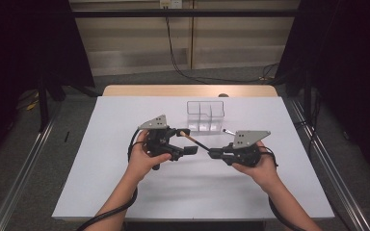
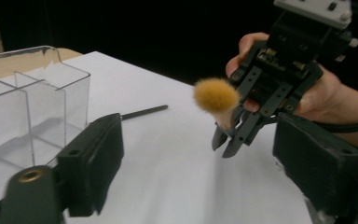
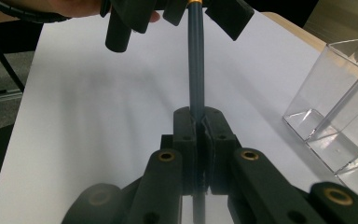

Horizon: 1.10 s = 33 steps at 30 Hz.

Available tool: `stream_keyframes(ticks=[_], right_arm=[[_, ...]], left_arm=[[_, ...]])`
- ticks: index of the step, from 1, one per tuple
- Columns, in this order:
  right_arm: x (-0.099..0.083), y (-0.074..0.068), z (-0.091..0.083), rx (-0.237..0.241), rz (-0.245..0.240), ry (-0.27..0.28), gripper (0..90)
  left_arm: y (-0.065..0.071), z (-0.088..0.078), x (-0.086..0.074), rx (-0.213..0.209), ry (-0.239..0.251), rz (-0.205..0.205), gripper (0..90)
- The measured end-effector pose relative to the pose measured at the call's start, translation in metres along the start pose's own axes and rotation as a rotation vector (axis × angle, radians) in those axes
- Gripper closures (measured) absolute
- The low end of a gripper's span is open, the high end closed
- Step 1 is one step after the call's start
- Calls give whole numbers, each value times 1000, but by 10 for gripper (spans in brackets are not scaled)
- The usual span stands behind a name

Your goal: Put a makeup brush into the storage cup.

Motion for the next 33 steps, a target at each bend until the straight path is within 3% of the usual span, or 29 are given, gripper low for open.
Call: stream_keyframes(ticks=[4, 7, 18, 33], right_arm=[[2, 2, 0, -14, 2, 15, 850], [5, 3, -1, -24, 4, 33, 850], [8, 3, 3, -24, 11, 49, 850], [11, 3, 8, -25, 36, 81, 850]], left_arm=[[0, 0, 2, -12, 15, -9, 221], [1, 0, 3, -26, 21, -28, 298], [2, 3, 5, -29, 54, -37, 462], [8, 7, 2, -59, 44, -40, 647]])
Point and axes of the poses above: each handheld gripper's, and its own axes: z roughly forward along the jaws, x roughly out of its top, y roughly to its right, the point moved 8 cm from there along z, roughly forward along the jaws, and after that the axes turned 14 degrees about x, right-handed, at the moved point
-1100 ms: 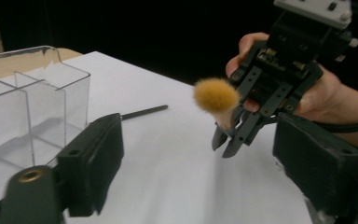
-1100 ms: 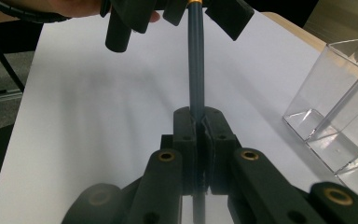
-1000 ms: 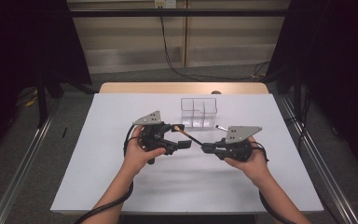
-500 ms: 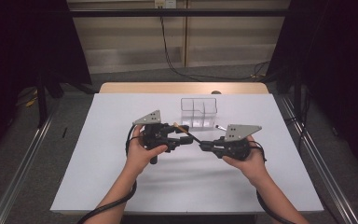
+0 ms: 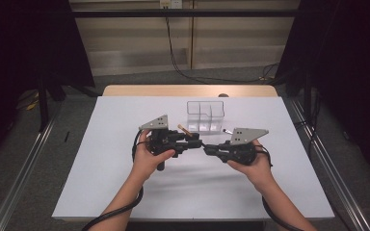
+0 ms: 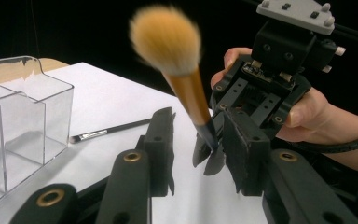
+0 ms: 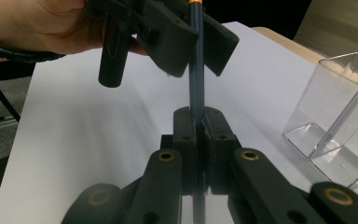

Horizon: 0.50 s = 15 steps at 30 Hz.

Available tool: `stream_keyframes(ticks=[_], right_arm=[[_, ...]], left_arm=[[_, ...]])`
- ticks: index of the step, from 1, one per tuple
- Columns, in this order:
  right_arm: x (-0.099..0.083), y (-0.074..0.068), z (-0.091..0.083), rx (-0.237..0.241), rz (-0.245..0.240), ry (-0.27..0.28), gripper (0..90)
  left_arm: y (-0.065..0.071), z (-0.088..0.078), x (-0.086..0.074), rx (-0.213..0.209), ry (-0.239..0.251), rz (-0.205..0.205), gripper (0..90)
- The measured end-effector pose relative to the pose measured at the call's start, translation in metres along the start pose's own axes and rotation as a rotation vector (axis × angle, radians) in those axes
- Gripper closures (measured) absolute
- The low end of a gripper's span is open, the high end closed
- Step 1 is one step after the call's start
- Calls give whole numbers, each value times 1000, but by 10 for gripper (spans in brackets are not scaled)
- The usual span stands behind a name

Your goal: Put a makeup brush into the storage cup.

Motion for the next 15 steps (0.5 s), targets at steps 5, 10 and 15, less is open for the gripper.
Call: stream_keyframes(ticks=[5, 10, 15], right_arm=[[1, 1, 0, -6, 8, 14, 849], [1, 1, 1, -4, 16, 19, 849], [1, 2, 3, -8, 25, 21, 848]], left_arm=[[1, 1, -2, -11, 1, -8, 701], [2, 3, -2, -18, 6, -12, 726], [2, 3, -2, -26, 14, -27, 779]])
Point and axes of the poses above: each handheld gripper's, and its own axes: z roughly forward along the jaws, x roughly out of its top, y roughly to its right, the point moved 8 cm from there along z, roughly forward along the jaws, and after that the axes turned 14 degrees about x, right-handed, at the moved point
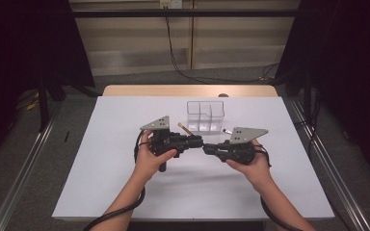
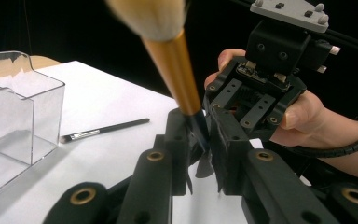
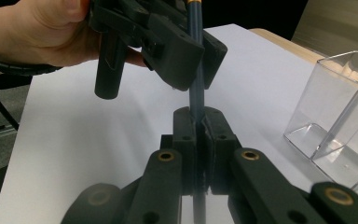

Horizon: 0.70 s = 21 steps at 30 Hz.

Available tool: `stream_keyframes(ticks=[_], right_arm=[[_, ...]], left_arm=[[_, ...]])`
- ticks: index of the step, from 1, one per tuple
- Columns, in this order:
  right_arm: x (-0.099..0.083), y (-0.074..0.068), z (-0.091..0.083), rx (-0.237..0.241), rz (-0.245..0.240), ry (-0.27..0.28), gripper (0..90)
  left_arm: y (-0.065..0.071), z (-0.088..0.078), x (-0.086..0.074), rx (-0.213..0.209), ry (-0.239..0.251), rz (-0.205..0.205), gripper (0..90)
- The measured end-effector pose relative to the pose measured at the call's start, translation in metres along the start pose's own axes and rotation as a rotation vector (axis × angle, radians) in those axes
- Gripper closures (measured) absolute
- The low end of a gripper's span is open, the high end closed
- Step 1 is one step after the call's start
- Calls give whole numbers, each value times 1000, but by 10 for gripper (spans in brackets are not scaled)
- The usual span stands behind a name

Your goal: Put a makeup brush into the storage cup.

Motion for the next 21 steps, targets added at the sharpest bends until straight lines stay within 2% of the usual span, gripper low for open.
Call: stream_keyframes(ticks=[4, 11, 21], right_arm=[[0, 0, 2, 10, 16, 3, 846], [-1, -2, 9, 19, 40, 6, 847], [-3, -3, 20, 36, 84, 20, 843]], left_arm=[[1, -1, 0, -14, 5, -16, 798], [2, -1, 2, -11, 21, -28, 825], [3, 1, 2, -2, 30, -13, 829]])
Point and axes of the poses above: each handheld gripper's, and its own axes: z roughly forward along the jaws, x roughly out of its top, y roughly to its right, the point moved 8 cm from there along z, roughly forward along the jaws, and after that the axes turned 14 degrees about x, right-handed, at the moved point
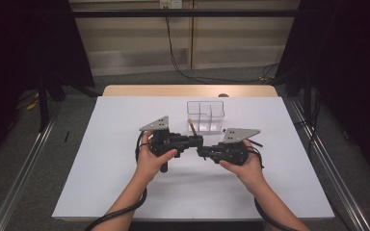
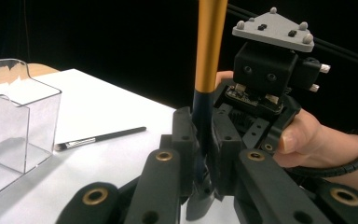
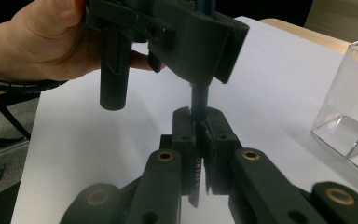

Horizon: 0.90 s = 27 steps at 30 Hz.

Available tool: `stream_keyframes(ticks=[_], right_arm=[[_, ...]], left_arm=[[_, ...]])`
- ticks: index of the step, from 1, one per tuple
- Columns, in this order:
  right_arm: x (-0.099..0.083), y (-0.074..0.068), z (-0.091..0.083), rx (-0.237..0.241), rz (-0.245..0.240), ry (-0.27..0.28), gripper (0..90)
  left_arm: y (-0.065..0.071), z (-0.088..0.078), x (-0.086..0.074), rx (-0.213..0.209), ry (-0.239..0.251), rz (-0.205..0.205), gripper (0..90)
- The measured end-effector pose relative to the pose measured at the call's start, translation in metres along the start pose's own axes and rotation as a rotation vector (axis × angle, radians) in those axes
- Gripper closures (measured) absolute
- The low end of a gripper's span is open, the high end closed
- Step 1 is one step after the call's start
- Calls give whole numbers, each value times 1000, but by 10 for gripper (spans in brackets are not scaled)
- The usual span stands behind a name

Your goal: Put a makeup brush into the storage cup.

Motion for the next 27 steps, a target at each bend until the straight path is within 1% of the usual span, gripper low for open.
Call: stream_keyframes(ticks=[5, 9, 14, 17, 19, 22, 24, 25, 26, 27], right_arm=[[-1, 0, 4, 7, 15, 12, 835], [-1, -2, 8, 16, 21, 17, 825], [-1, -2, 7, 19, 20, 24, 817], [1, -2, 5, 17, 19, 33, 794], [3, -2, 2, 13, 17, 39, 759], [4, -1, -3, -1, 19, 49, 677], [5, 0, -6, -8, 32, 58, 592], [6, 1, -9, -10, 36, 71, 556], [7, 2, -10, -11, 33, 82, 513], [8, 3, -13, -18, 36, 97, 444]], left_arm=[[0, 1, -1, 5, 10, 4, 829], [1, 2, -2, 7, 5, 10, 829], [0, 0, -2, 18, -3, 20, 829], [-1, -1, -2, 28, -5, 28, 829], [-2, -2, -1, 30, -3, 30, 829], [-2, -4, 1, 36, 5, 36, 829], [-3, -4, 1, 38, 3, 39, 829], [-3, -5, 1, 40, 2, 39, 829], [-4, -5, 1, 42, 0, 38, 829], [-4, -5, 1, 45, -2, 39, 829]])
Point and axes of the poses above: each handheld gripper's, and its own axes: z roughly forward along the jaws, x roughly out of its top, y roughly to its right, the point moved 8 cm from there along z, roughly forward along the jaws, and after that the axes turned 14 degrees about x, right-handed, at the moved point
